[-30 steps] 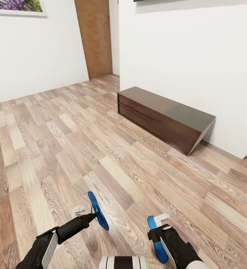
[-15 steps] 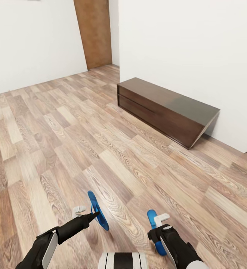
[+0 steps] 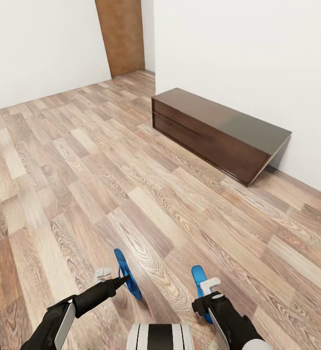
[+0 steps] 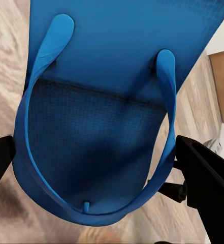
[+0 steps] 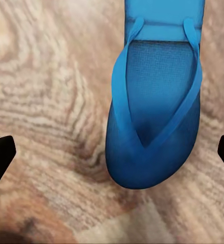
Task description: In the bedroom, move the book from the bed onto either nightstand, and place the two sandals side by side next to the bed.
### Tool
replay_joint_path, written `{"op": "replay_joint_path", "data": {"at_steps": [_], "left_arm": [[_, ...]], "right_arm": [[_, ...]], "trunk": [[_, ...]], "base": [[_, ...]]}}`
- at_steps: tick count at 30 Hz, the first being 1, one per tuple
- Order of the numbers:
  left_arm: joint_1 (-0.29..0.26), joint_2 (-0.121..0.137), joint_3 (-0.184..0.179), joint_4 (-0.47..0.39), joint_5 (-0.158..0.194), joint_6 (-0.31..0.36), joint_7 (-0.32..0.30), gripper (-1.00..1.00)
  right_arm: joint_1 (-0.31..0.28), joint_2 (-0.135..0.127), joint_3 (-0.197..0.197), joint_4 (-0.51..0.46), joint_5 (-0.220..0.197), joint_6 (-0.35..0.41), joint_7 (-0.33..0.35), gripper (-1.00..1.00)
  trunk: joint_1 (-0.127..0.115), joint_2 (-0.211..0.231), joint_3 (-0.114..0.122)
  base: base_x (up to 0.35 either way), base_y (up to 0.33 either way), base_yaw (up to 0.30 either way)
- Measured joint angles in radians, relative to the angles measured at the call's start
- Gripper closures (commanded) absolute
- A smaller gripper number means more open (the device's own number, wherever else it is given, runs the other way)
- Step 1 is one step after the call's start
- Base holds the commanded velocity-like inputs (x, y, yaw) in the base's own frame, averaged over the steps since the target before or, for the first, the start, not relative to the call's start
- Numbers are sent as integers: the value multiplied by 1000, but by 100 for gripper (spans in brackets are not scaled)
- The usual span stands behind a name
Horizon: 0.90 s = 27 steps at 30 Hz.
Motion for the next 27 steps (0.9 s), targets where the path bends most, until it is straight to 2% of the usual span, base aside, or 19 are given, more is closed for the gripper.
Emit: {"op": "replay_joint_path", "data": {"at_steps": [18,23,24,27], "left_arm": [[0,0,-1,11,0,0,1,100],[0,0,-1,19,0,0,1,100],[0,0,-2,20,0,0,1,100],[0,0,-2,20,0,0,1,100]], "right_arm": [[0,0,-2,-2,1,-3,-2,-100],[0,0,-4,-3,6,-4,-50,-100],[0,0,-4,-5,8,-9,-79,-100],[0,0,-4,-4,7,-22,-97,-100]], "trunk": [[8,-4,-70],[10,-5,-89],[11,-6,-93],[12,-6,-104]], "base": [[0,0,0],[0,0,0],[0,0,0],[0,0,0]]}}
